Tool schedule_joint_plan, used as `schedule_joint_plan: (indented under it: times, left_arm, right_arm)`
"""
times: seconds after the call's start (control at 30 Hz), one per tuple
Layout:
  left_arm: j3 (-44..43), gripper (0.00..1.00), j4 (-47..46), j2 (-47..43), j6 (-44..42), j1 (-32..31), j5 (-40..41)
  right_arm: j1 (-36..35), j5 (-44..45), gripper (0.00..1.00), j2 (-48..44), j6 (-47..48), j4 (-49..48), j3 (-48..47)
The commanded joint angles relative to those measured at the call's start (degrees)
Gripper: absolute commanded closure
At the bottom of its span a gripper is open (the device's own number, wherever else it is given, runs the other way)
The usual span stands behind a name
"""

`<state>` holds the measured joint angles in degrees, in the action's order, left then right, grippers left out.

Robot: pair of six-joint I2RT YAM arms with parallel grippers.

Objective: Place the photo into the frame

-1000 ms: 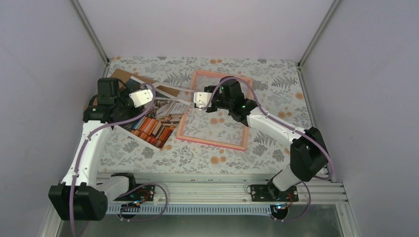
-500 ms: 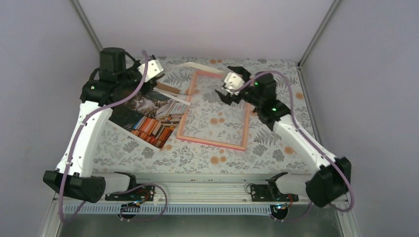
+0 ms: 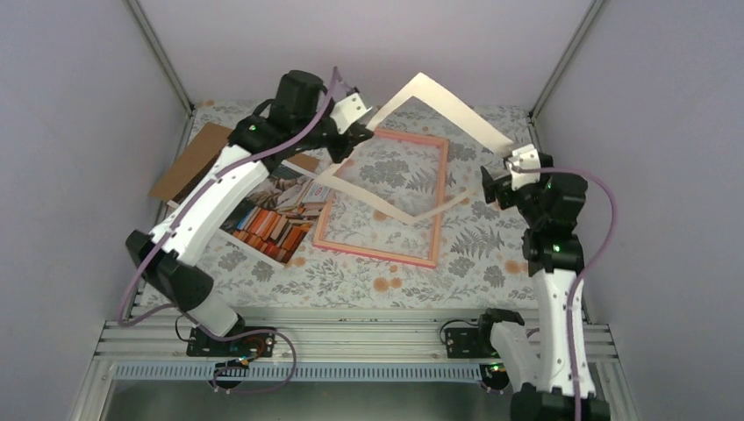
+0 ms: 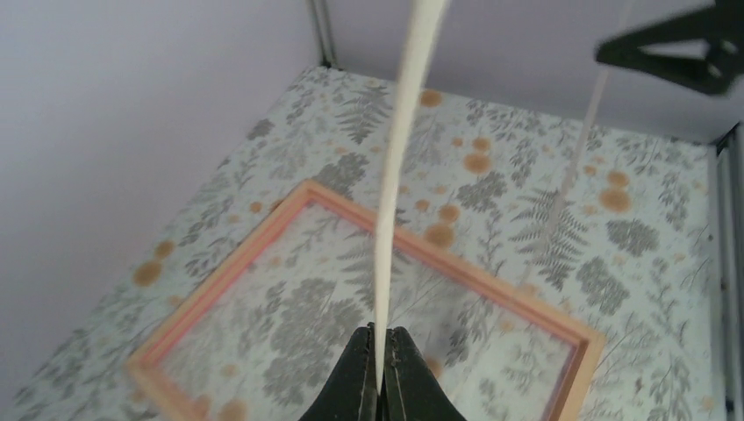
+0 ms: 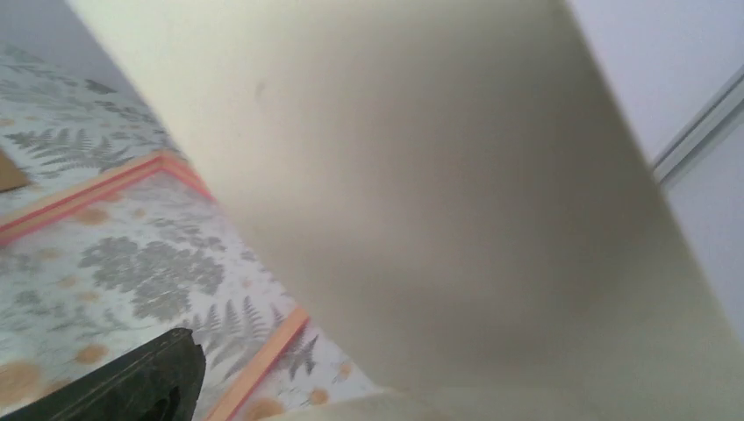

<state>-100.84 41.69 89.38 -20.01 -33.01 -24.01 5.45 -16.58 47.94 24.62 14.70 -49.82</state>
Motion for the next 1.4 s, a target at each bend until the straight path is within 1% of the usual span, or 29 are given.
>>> schedule_joint_plan:
  times: [0.0, 0.1, 0.2, 0.27, 0.37, 0.47, 0.53, 0.6, 0.67, 0.73, 0.8, 0.87, 0.97, 1.03, 1.1, 1.2, 1.27, 1.37]
  left_arm:
    - [-7.50, 0.97, -2.35, 5.66, 10.44, -1.52, -4.25]
    - [-10.09, 0.98, -3.28, 10.08, 16.78, -1.73, -12.05]
    - [-9.35, 0.98, -7.36, 12.12, 22.72, -2.49, -18.23]
    - [-9.82, 0.98, -8.54, 13.13, 24.43, -3.69, -20.32]
    - [-9.69, 0.98, -9.55, 14.42, 26.11, -4.86, -22.51]
    - [-10.29, 0.98, -11.60, 15.54, 29.29, -4.86, -26.05]
    - [-10.94, 0.98, -11.93, 15.42, 29.90, -5.58, -27.30]
    - [-10.93, 0.98, -10.27, 14.20, 27.17, -6.88, -27.00]
    - [-7.50, 0.98, -12.00, 12.12, 27.00, -7.15, -26.88]
    - [-3.95, 0.98, -13.96, 11.33, 28.75, -6.52, -26.46]
    - [-1.93, 0.97, -15.34, 12.73, 31.14, -5.17, -28.65]
    - [-1.62, 0.98, -16.01, 14.50, 31.63, -4.39, -30.98]
    - [1.21, 0.98, -21.35, 15.82, 34.12, -4.34, -34.00]
    - [2.34, 0.98, -22.71, 17.54, 35.18, -4.23, -34.71]
    - [4.12, 0.98, -23.58, 18.72, 36.24, -3.45, -34.53]
    - [10.33, 0.98, -28.84, 18.20, 39.46, -1.14, -34.61]
    - [12.92, 0.97, -28.60, 17.00, 36.76, -0.18, -33.18]
    - [15.91, 0.98, -27.07, 16.17, 31.31, -0.03, -30.55]
  right_arm:
    - [3.24, -13.36, 0.00, -9.46, -2.44, 10.95, 1.10]
    - [3.21, -23.42, 0.00, -14.55, 0.70, 15.04, -0.46]
    - [3.18, -27.91, 0.00, -14.82, 4.31, 21.19, -4.65]
    - [3.20, -29.05, 0.00, -14.28, 5.55, 23.70, -6.19]
    - [3.21, -27.28, 0.00, -13.64, 5.86, 24.36, -6.48]
    - [3.25, -26.56, 0.00, -12.79, 2.66, 21.71, -7.83]
    - [3.25, -25.44, 0.00, -12.62, -0.42, 17.92, -9.03]
    - [3.19, -20.11, 0.00, -12.93, -6.28, 12.17, -10.13]
    - [3.21, -14.12, 0.00, -12.64, -11.11, 6.07, -11.69]
    - [3.24, -9.10, 0.00, -10.50, -14.75, 3.35, -14.66]
    - [3.20, -6.50, 0.00, -7.42, -17.52, 2.71, -18.26]
    - [3.24, -7.62, 0.00, -5.59, -18.05, 1.90, -20.15]
    - [3.20, -12.08, 0.00, -5.63, -17.13, -0.28, -19.35]
    - [3.17, -15.09, 0.00, -5.37, -15.77, 0.92, -18.95]
    - [3.25, -17.09, 0.00, -4.59, -13.75, 5.15, -19.11]
    - [3.23, -13.94, 0.00, -4.21, -14.18, 10.66, -16.91]
    - [3.24, -13.08, 0.00, -3.00, -13.38, 15.35, -15.77]
    - [3.24, -12.23, 0.00, -0.72, -16.72, 19.46, -14.41]
